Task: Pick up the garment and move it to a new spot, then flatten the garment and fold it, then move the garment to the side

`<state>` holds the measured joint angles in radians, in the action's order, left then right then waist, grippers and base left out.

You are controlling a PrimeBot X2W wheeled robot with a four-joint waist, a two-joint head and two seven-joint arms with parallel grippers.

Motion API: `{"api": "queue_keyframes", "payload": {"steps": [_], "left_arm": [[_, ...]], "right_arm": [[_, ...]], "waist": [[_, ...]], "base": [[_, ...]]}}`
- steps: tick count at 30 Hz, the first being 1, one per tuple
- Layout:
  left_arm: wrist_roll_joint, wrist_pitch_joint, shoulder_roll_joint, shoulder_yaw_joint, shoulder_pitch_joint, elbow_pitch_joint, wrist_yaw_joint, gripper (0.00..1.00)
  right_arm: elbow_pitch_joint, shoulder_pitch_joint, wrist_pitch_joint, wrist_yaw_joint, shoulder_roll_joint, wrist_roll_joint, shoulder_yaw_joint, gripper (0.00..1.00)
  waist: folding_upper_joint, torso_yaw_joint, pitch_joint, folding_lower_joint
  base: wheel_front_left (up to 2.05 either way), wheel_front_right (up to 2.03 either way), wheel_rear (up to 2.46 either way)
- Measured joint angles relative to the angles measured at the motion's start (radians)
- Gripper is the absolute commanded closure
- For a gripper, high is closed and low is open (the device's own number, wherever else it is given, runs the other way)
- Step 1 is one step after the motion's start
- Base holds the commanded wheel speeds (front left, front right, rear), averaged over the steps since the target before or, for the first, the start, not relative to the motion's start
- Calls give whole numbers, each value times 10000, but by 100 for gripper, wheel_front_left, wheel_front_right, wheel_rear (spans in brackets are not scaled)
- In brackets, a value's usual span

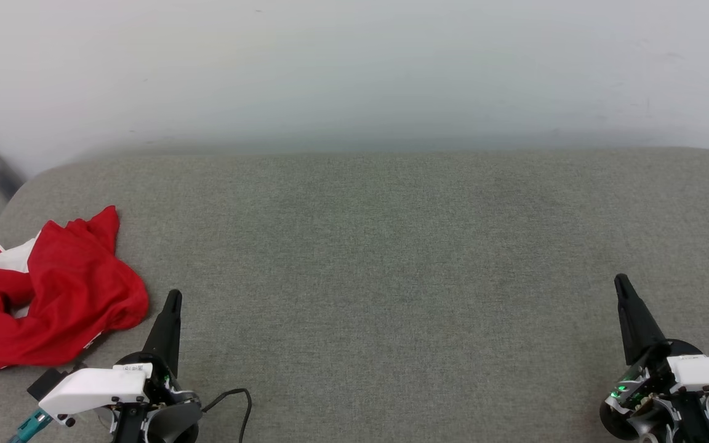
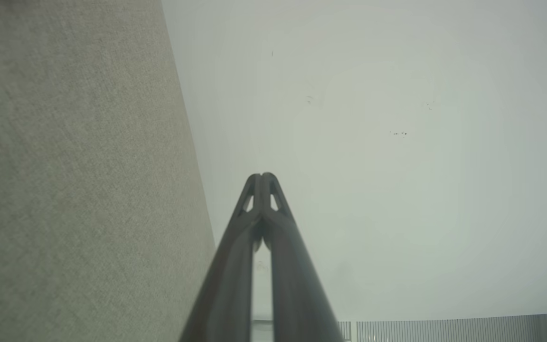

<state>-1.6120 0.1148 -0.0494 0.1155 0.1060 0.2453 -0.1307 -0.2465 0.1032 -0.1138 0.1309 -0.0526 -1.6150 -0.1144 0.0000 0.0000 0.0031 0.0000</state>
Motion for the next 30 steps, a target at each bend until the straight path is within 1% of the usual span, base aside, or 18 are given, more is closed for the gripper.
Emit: {"api": "queue_keyframes", "payload": {"steps": [20,21,25,30], "left_arm": [[0,0,0,0,0,0,0,100],[0,0,0,0,0,0,0,0],[2,-13,31,-42,-230,253,4,0],[111,-240,40,-282,-318,182,17,0]], "right_arm": [[0,0,0,0,0,0,0,100],[0,0,0,0,0,0,0,0],[-249,-236,4,-2,12,-2,21,0],[-165,-320,205,-4,17,48,184,0]], "waist": [[0,0,0,0],[0,0,0,0],[0,0,0,0],[0,-7,4,0]], "base": [[0,0,0],[0,0,0],[0,0,0],[0,0,0]]}}
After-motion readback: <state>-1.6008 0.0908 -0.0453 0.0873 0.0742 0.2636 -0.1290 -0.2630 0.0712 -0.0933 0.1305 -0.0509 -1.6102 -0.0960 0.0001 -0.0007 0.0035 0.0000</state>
